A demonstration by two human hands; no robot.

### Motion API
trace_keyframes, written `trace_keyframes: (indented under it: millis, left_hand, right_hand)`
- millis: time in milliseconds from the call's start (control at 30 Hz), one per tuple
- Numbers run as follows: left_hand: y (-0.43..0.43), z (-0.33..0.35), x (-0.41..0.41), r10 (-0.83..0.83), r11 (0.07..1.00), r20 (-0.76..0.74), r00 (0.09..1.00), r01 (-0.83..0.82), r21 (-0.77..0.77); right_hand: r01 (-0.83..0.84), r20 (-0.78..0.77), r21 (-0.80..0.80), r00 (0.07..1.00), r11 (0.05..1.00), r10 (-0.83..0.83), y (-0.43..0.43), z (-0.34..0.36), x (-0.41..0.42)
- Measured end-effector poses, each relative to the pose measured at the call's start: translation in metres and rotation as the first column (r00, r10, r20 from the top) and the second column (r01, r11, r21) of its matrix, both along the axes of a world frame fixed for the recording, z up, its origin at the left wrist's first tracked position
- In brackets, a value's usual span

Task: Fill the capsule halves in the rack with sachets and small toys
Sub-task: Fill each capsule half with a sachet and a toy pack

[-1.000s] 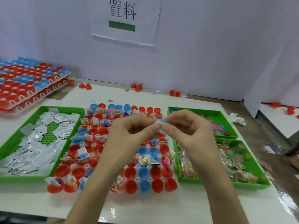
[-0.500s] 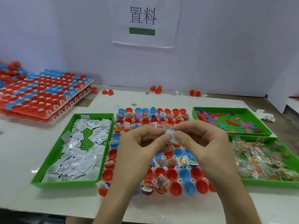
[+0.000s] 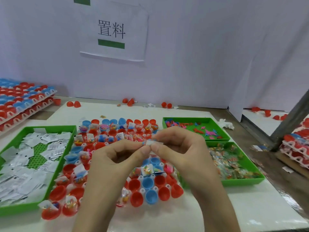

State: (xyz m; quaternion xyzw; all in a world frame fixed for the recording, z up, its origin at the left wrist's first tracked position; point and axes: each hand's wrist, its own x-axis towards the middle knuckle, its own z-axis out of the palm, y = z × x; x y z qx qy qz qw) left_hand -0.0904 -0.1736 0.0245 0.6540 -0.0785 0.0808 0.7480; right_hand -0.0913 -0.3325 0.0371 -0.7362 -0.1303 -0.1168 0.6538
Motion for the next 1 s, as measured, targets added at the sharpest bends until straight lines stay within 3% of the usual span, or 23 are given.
trace_keyframes:
  millis: [400, 600, 867, 1000]
  left_hand:
    - [-0.029, -0.009, -0.026, -0.038, 0.998, 0.023, 0.999, 0.039, -0.047]
    - [-0.022, -0.010, -0.026, -0.058, 0.998, 0.025, 0.998, 0.057, 0.037]
    - [0.011, -0.016, -0.025, 0.103, 0.991, 0.088, 0.991, -0.110, 0.078]
    - [0.022, -0.024, -0.025, 0.091, 0.978, 0.083, 0.992, -0.105, 0.182]
  right_hand:
    - [0.059, 0.092, 0.119, 0.993, 0.991, -0.070, -0.015, -0.011, -0.039]
    - [0.115, 0.097, 0.042, 0.988, 0.993, -0.118, -0.021, -0.019, -0.034]
    - [0.123, 0.027, -0.201, 0.992, 0.972, -0.120, -0.009, -0.045, -0.023]
    - [0.074, -0.019, -0.196, 0.997, 0.978, -0.079, -0.004, -0.052, -0.021]
